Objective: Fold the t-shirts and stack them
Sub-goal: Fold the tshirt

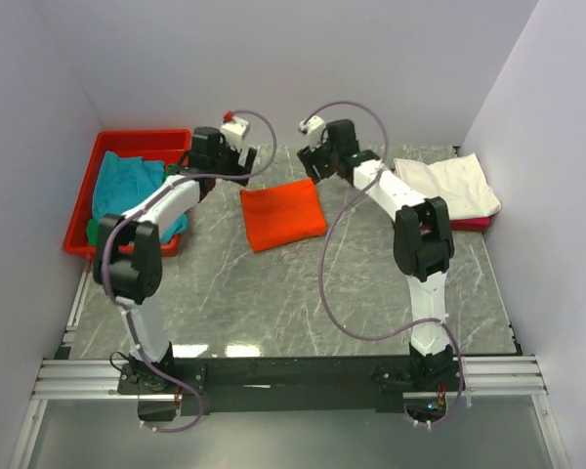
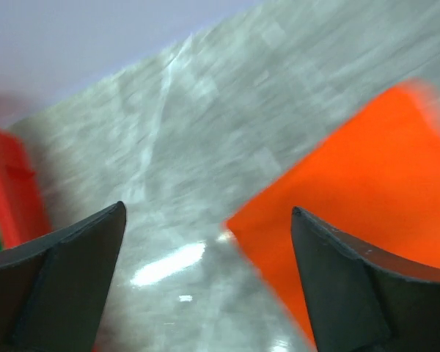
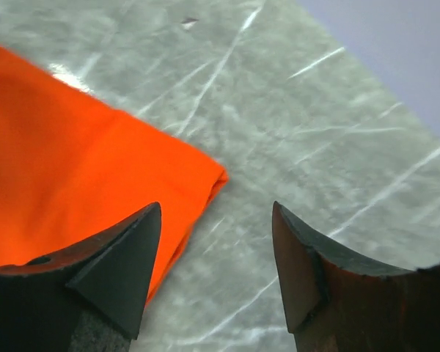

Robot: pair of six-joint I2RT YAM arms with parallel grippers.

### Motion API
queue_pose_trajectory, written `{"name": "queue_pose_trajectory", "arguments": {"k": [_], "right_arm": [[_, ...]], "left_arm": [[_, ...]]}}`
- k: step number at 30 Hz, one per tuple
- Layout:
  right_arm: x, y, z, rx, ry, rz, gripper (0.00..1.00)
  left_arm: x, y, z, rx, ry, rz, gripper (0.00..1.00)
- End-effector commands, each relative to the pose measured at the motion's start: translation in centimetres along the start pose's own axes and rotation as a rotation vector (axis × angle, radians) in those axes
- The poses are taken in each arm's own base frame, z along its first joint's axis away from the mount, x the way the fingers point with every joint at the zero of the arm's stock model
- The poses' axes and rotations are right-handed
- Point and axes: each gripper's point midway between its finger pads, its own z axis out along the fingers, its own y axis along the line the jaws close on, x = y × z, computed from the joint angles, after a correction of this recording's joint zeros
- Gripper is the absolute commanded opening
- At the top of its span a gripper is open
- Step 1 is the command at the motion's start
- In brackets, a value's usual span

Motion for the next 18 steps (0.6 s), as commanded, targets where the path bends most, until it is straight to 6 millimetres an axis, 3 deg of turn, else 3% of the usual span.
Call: {"name": "queue_pose_trajectory", "arguments": {"k": [1,3,4,7,9,13,18], "right_arm": [[0.7,3.7,-3.5,-0.361,0.075,0.204,0.66],[3.0,7.2,-5.5,-0.571,0.152,0.262,0.65],[3.9,7.8,-6.1,-0.606,0.168,0.262,0.65],[6.6,8.8,-8.9,-0.660,0.184,0.253,0.66],[8.1,8.7,-10.2,-0.652,0.186,0.221,0.68],[11.0,8.7,-10.8,-0.674,0.248,0.161,0.66],[11.0,9.3,-9.8,-0.689,0.253,0.234,0.64]], "left_arm": [[-7.5,-4.0,-5.5,0.227,-0.157,-0.203,0.95],[-6.8,-6.6,-6.1,0.362,-0.120,-0.255,0.88],[-6.7,-8.5,-6.7,0.470,-0.099,-0.308,0.81],[-4.3,-10.9,-6.5,0.588,-0.007,-0.421,0.58],[-2.2,-11.7,-5.7,0.605,0.035,-0.466,0.53],[1.1,-12.4,-4.2,0.602,0.117,-0.524,0.45],[4.8,-13.7,-2.0,0.597,0.224,-0.544,0.42]]}}
